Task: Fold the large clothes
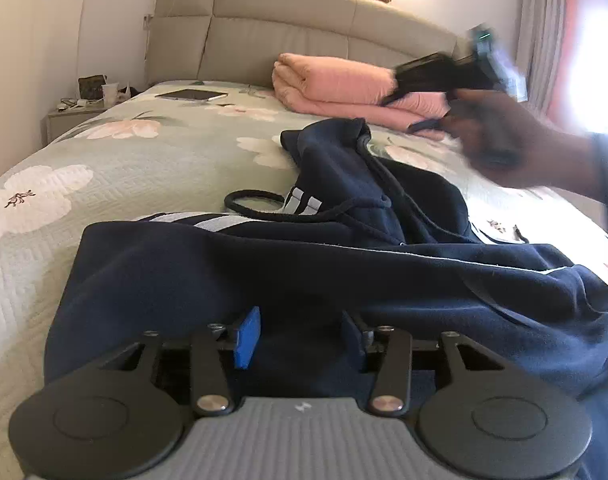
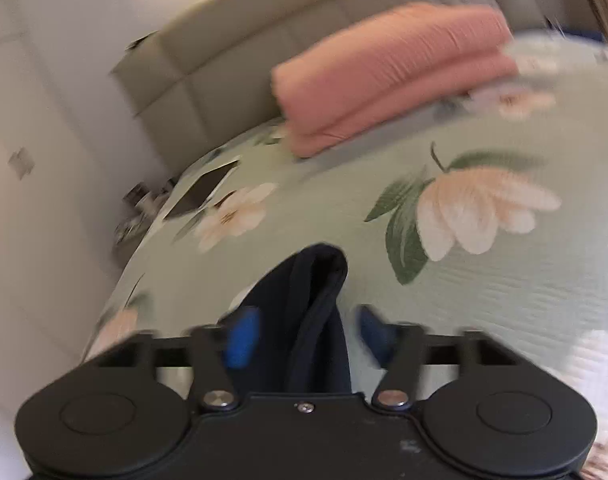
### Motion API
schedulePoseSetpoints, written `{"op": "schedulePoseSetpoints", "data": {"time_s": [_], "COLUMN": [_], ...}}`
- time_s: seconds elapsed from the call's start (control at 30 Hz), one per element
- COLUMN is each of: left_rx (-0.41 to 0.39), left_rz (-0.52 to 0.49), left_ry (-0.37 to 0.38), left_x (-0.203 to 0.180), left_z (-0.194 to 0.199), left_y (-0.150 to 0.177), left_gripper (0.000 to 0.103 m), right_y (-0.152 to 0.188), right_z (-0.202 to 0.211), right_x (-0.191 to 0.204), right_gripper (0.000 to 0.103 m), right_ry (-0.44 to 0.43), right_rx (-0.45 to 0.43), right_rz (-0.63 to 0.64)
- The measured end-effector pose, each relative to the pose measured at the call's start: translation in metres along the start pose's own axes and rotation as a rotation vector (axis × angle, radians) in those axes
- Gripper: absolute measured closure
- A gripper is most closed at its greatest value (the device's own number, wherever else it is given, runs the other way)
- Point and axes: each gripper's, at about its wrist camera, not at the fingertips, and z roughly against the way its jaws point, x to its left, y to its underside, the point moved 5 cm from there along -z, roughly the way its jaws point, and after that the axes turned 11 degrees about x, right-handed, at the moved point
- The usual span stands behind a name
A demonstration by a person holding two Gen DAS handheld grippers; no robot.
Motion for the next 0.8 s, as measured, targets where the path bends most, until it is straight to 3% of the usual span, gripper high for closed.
{"op": "schedulePoseSetpoints", "data": {"time_s": [0.23, 0.33, 0.4, 0.57, 0.67, 0.73, 0.8], "left_rx": [-0.034, -0.04, -0.041, -0.037, -0.011, 0.05, 0.016], "left_rz": [-0.002, -0.001, 0.0, 0.002, -0.001, 0.027, 0.091], "left_ry": [0.03, 0.035, 0.038, 0.043, 0.037, 0.052, 0.079], "left_x": [0.0, 0.001, 0.002, 0.003, 0.001, 0.004, 0.013], "left_z": [-0.004, -0.004, -0.004, -0.003, -0.001, 0.011, 0.049], "left_y": [0.004, 0.005, 0.006, 0.005, -0.001, -0.011, -0.024], "left_gripper": [0.047, 0.047, 0.047, 0.047, 0.046, 0.048, 0.047], "right_y": [-0.021, -0.024, -0.024, 0.003, 0.044, 0.081, 0.125], "right_z": [-0.089, -0.089, -0.061, 0.069, 0.167, 0.232, 0.29], "right_x": [-0.013, 0.001, 0.018, 0.075, 0.097, 0.107, 0.113], "right_gripper": [0.017, 0.087, 0.087, 0.087, 0.087, 0.087, 0.087], "right_ry": [-0.041, -0.034, -0.069, -0.157, -0.228, -0.253, -0.254], "right_rx": [0.129, 0.14, 0.082, -0.081, -0.161, -0.194, -0.202], "right_rz": [-0.152, -0.114, -0.045, 0.19, 0.271, 0.341, 0.422]}}
